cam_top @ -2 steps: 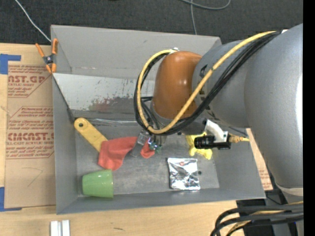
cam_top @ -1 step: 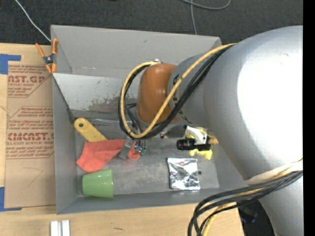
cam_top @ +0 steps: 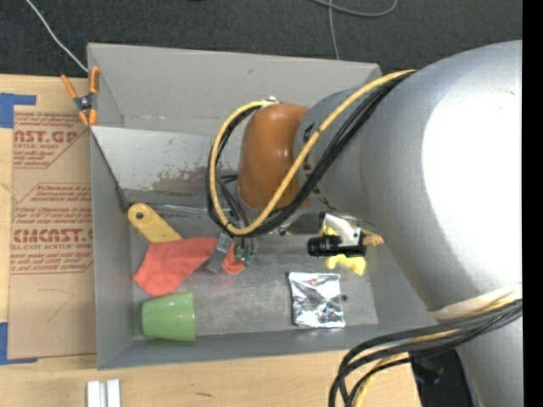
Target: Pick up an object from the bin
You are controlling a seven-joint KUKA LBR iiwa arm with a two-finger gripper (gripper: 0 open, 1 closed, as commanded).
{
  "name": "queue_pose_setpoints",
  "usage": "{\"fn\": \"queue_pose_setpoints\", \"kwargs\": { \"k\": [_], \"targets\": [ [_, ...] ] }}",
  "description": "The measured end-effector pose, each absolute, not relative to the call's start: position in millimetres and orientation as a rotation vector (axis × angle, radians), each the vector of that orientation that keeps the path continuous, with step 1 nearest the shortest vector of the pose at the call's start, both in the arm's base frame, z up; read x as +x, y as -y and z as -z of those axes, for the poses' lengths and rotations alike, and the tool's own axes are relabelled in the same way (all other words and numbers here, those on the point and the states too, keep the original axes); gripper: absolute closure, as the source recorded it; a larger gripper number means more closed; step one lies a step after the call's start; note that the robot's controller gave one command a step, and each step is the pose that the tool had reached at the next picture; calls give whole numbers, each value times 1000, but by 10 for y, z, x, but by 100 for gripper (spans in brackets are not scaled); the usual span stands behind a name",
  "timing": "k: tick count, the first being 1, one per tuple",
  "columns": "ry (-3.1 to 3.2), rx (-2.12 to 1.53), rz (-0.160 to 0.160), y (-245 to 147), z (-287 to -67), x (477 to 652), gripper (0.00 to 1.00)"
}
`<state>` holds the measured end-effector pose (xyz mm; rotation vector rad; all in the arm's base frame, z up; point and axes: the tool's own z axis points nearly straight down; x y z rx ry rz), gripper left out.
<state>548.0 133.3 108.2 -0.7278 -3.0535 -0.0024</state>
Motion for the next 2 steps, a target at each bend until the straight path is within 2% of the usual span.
{"fn": "queue_pose_setpoints", "kwargs": {
  "k": [1,2],
  "targets": [
    [3055,-756,4,-1216,-1235,5565,100],
    [3057,-709,1,-1241,-2132,5600,100]
  ]
}}
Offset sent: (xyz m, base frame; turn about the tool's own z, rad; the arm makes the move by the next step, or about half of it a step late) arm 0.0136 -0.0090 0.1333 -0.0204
